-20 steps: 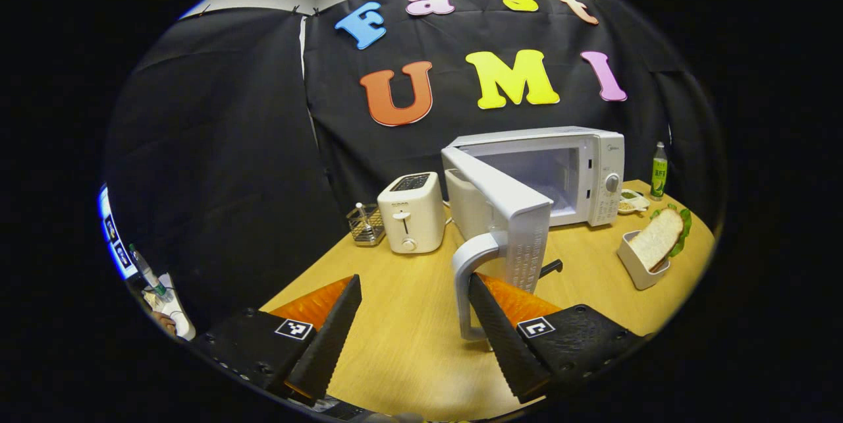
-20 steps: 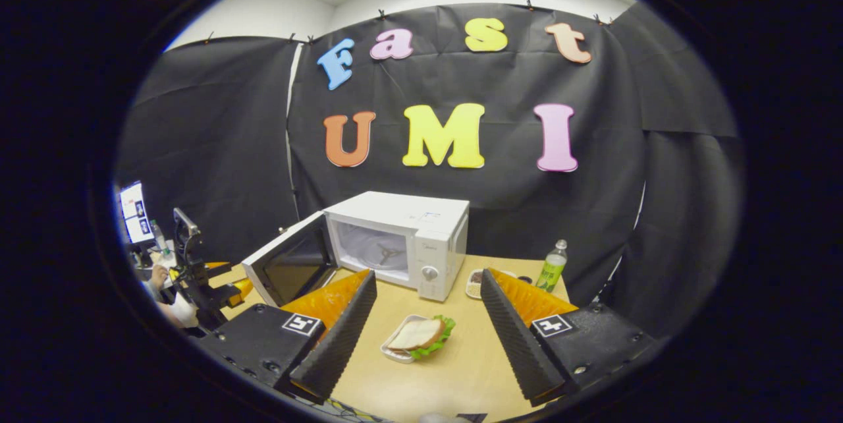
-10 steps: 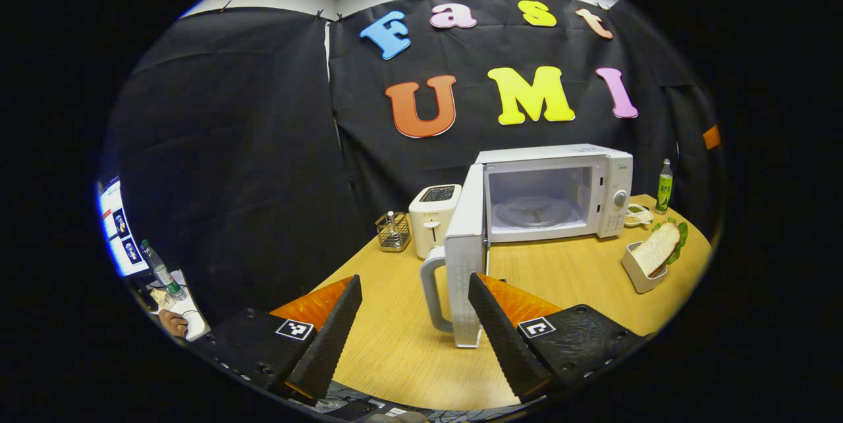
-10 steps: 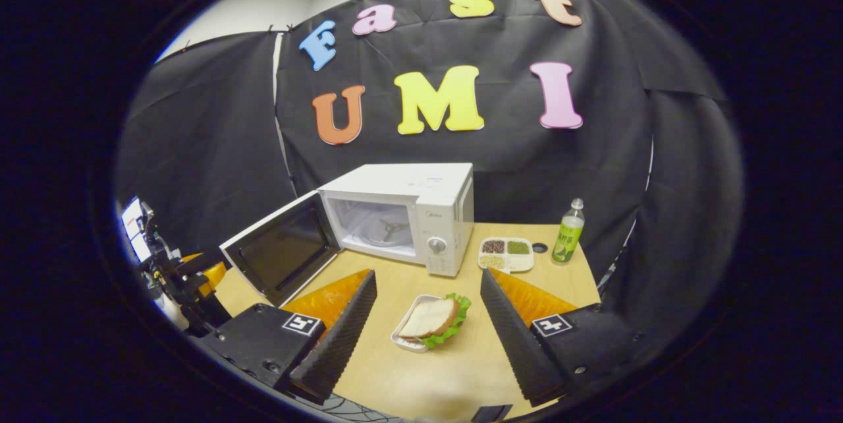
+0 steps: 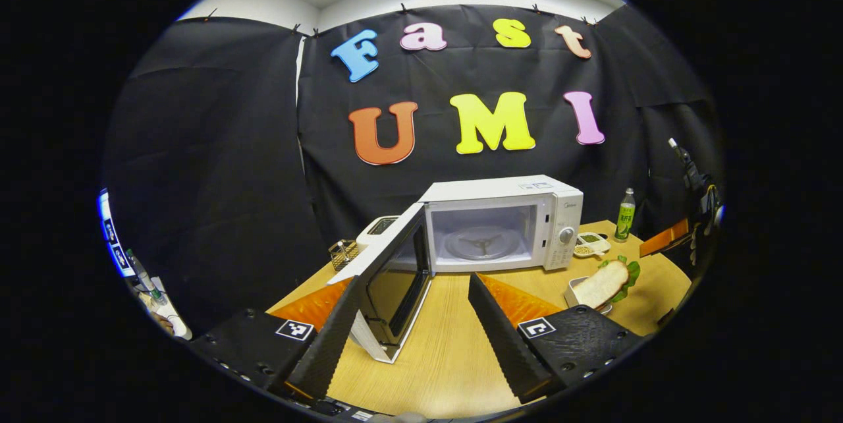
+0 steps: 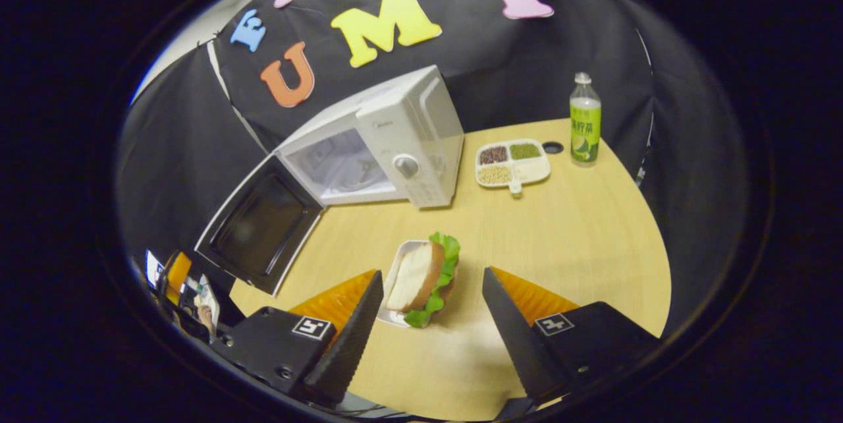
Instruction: Open the microwave oven with the left hand, put the food in, and close the microwave oven.
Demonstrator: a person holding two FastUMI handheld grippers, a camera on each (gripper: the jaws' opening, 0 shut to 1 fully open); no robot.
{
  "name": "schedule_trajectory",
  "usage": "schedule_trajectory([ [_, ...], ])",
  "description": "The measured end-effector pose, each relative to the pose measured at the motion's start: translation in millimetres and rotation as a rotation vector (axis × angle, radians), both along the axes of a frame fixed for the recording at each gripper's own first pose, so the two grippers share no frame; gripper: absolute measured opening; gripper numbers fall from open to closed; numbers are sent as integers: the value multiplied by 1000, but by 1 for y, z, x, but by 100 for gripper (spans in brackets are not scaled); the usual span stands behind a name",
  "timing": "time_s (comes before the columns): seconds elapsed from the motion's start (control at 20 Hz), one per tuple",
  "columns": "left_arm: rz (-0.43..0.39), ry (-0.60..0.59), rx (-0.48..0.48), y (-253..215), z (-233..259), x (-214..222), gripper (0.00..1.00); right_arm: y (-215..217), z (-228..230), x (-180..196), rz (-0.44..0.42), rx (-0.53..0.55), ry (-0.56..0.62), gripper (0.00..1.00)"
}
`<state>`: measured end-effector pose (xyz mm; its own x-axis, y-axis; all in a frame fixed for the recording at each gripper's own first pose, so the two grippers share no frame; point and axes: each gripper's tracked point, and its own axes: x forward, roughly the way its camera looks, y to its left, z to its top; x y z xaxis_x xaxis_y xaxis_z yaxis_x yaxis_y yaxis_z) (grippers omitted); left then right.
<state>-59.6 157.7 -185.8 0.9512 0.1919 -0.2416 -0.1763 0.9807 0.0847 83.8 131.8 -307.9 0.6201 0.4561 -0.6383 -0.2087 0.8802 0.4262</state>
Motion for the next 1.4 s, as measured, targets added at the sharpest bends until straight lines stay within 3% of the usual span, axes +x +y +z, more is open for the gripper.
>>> schedule_trajectory([
  [0.2, 0, 20, 70, -21, 11, 5, 96, 12, -30, 24, 55, 93, 106, 83],
  [0.25, 4, 23, 77, -26, 12, 5, 96, 15, -37, 27, 75, 110, 137, 92],
  [0.3, 9, 33, 80, -31, 13, 6, 96, 20, -42, 28, 99, 132, 164, 88],
  [0.35, 21, 43, 82, -35, 11, 5, 96, 23, -45, 29, 117, 152, 190, 75],
  [0.4, 28, 48, 83, -38, 12, 6, 96, 25, -49, 29, 134, 166, 220, 82],
  [0.45, 37, 49, 83, -40, 14, 7, 96, 27, -52, 28, 149, 182, 248, 81],
  [0.5, 43, 54, 80, -41, 14, 7, 96, 28, -54, 28, 157, 200, 275, 65],
  [0.55, 47, 60, 77, -44, 13, 7, 96, 31, -53, 28, 163, 227, 292, 73],
  [0.6, 48, 67, 77, -45, 12, 8, 96, 33, -51, 29, 154, 246, 315, 51],
  [0.7, 50, 74, 87, -42, 14, 6, 97, 33, -50, 28, 142, 279, 355, 39],
  [0.8, 48, 75, 87, -38, 15, 9, 96, 35, -45, 28, 141, 312, 385, 43],
  [0.85, 45, 76, 84, -35, 13, 11, 96, 35, -43, 28, 135, 318, 391, 34],
  [1.05, 14, 61, 74, -22, 11, 15, 96, 40, -26, 21, 148, 294, 363, 29],
  [1.1, 0, 58, 69, -18, 10, 17, 96, 44, -17, 20, 147, 293, 347, 35],
  [1.4, -82, 45, 49, 4, 3, 14, 97, 85, 41, 22, 67, 333, 214, 34],
])
